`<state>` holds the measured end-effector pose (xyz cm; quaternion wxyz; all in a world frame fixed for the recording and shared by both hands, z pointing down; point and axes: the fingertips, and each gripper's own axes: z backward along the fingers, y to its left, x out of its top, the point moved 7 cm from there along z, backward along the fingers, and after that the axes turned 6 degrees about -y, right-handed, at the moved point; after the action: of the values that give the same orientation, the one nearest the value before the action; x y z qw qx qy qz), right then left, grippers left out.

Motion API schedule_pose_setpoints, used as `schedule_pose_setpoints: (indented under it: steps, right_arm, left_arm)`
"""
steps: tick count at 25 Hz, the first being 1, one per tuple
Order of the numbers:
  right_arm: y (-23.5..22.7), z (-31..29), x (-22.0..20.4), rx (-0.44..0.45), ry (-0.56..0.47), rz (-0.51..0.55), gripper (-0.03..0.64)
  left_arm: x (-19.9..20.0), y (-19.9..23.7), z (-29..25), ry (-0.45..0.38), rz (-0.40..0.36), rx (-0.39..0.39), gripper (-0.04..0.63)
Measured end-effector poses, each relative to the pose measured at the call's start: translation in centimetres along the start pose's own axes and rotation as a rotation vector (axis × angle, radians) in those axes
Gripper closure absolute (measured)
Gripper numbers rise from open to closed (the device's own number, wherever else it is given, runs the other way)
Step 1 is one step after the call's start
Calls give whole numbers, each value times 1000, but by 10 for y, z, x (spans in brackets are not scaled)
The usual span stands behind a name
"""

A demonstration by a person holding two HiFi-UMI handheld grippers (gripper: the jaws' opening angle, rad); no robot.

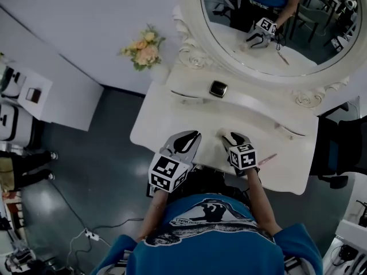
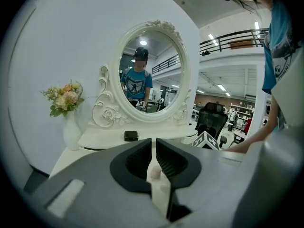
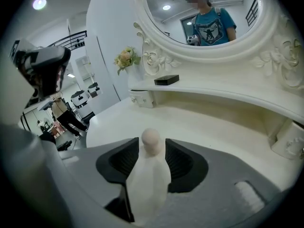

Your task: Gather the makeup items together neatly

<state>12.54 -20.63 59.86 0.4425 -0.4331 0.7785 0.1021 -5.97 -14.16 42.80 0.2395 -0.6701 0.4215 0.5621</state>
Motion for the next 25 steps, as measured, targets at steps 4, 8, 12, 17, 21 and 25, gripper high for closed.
schedule_pose_setpoints:
  steps: [4, 8, 12, 17, 21, 25]
  right_arm:
    - [-6, 15, 18, 8, -54, -9, 437]
    - [-12, 23, 57, 24, -125, 47, 434]
    - [-15, 21, 107, 52, -177, 181, 428]
    - [-19, -6, 149, 113, -147, 359, 380]
    - [-26, -34, 157, 120, -59, 509, 343]
    - [-36, -60, 161, 104, 5, 587, 304]
  left_arm:
    - [-1, -2, -4, -4, 3, -20, 551]
    - [-2, -3, -5, -13, 8, -29, 551]
    - [-1, 1, -3, -24, 14, -14, 551]
    - [0, 9, 5, -43, 25, 31, 551]
    - [2, 18, 15, -55, 30, 83, 551]
    - [4, 25, 26, -66, 33, 131, 551]
